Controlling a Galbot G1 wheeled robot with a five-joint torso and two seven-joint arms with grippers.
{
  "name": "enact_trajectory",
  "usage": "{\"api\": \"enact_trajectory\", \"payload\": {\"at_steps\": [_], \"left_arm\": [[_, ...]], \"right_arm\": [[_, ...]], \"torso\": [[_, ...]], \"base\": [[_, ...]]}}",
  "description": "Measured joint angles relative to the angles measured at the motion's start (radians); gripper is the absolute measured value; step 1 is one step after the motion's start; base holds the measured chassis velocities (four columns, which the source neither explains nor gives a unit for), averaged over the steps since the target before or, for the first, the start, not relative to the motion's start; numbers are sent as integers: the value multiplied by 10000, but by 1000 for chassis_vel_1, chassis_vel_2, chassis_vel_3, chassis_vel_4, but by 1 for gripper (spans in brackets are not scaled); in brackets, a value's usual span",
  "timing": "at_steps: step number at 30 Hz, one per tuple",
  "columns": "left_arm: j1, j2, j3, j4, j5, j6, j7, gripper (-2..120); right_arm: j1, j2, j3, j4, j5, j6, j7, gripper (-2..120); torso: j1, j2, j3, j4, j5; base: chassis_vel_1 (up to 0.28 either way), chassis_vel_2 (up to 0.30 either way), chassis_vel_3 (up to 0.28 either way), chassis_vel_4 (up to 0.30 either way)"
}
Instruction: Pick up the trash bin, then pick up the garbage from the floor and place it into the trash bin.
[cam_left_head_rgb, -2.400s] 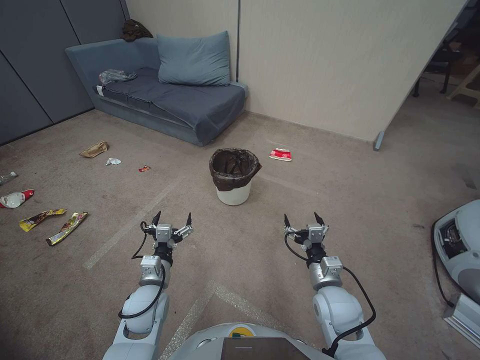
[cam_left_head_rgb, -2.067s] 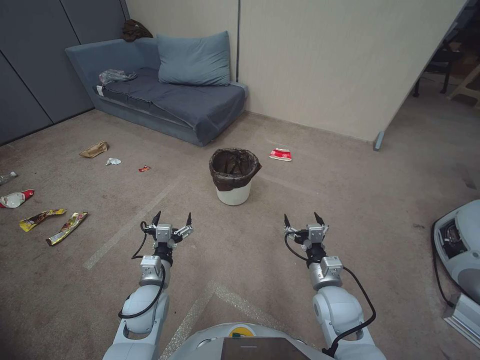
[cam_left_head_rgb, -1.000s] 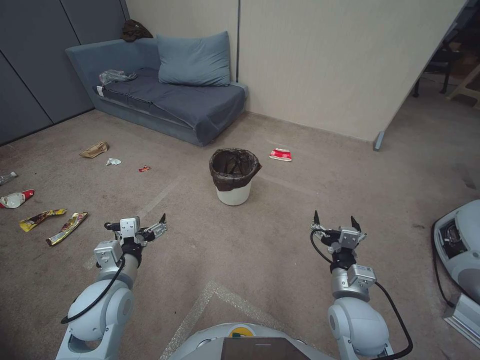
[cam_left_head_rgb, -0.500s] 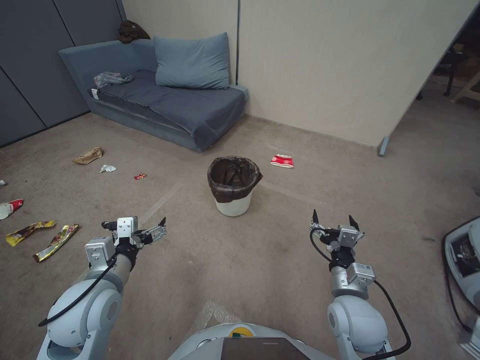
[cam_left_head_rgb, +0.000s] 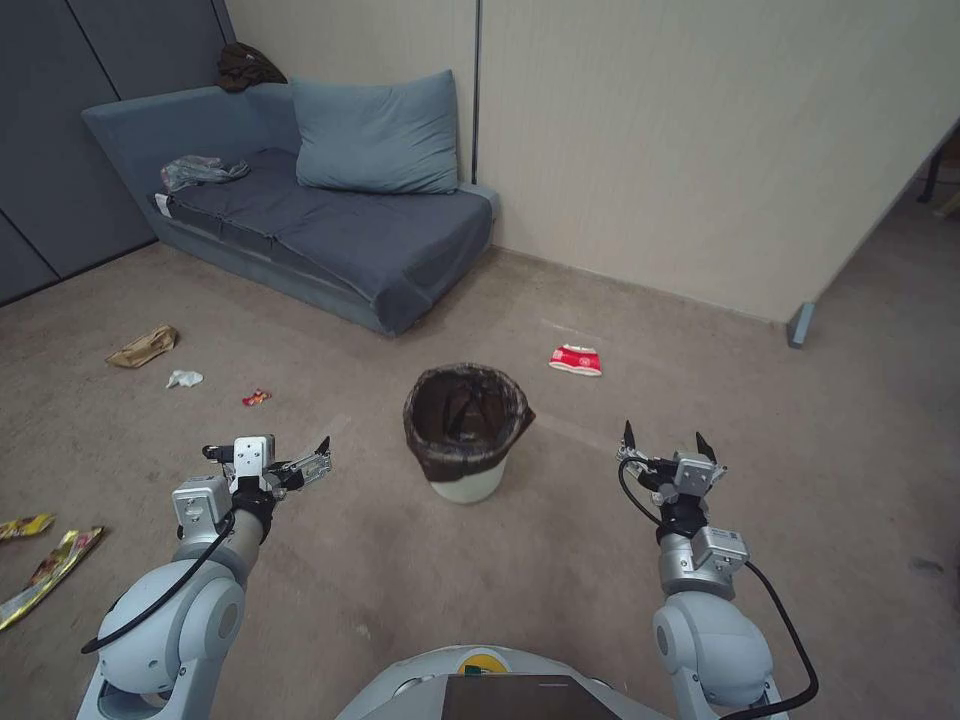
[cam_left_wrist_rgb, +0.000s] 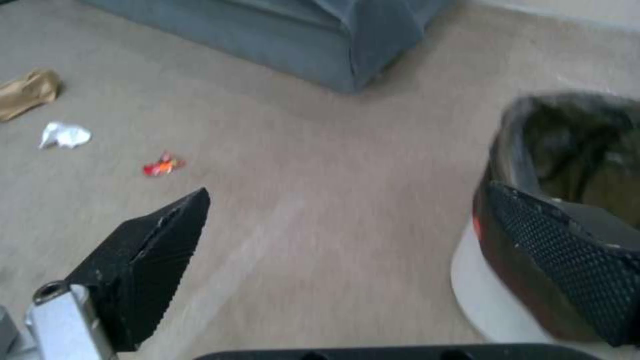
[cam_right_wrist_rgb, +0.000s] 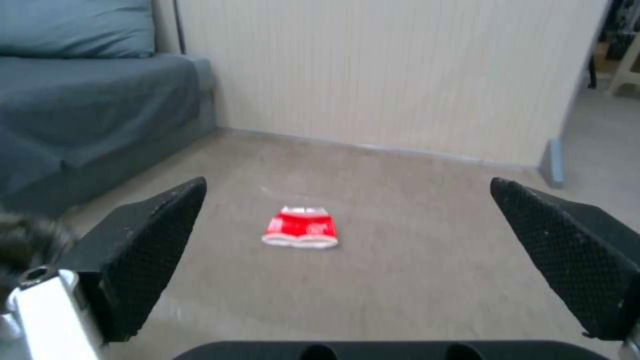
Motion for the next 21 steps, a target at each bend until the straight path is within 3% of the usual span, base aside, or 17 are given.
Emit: {"api": "enact_trajectory", "payload": {"at_steps": [4,8,10,12,21], "left_arm": [[-30,18,10,29,8,-30,51,100],[-110,291,-1,-46,163,-34,752,100],[-215,511,74,-82,-58,196,774,100],[-542,1077,281,-78,-1240,466,499,100],[-693,2226,940,236,-1741,497,790,100]], "right_arm": [[19,11,-11,-45,0,42,59,100],[26,-30,-10,26,1,-36,101,100],[28,-64,-6,20,2,-55,107,100],[27,-107,6,-7,3,-57,111,100],[-20,-135,93,-109,0,-26,140,100]], "torso": [[0,0,1,-1,0],[2,-1,3,1,-2],[2,-1,2,0,1],[1,0,1,-5,0],[-1,0,-2,0,-2]], "base": [[-269,275,266,-285],[-209,220,179,-211],[-132,146,107,-108],[-26,35,54,-20],[18,-30,-23,21]]}}
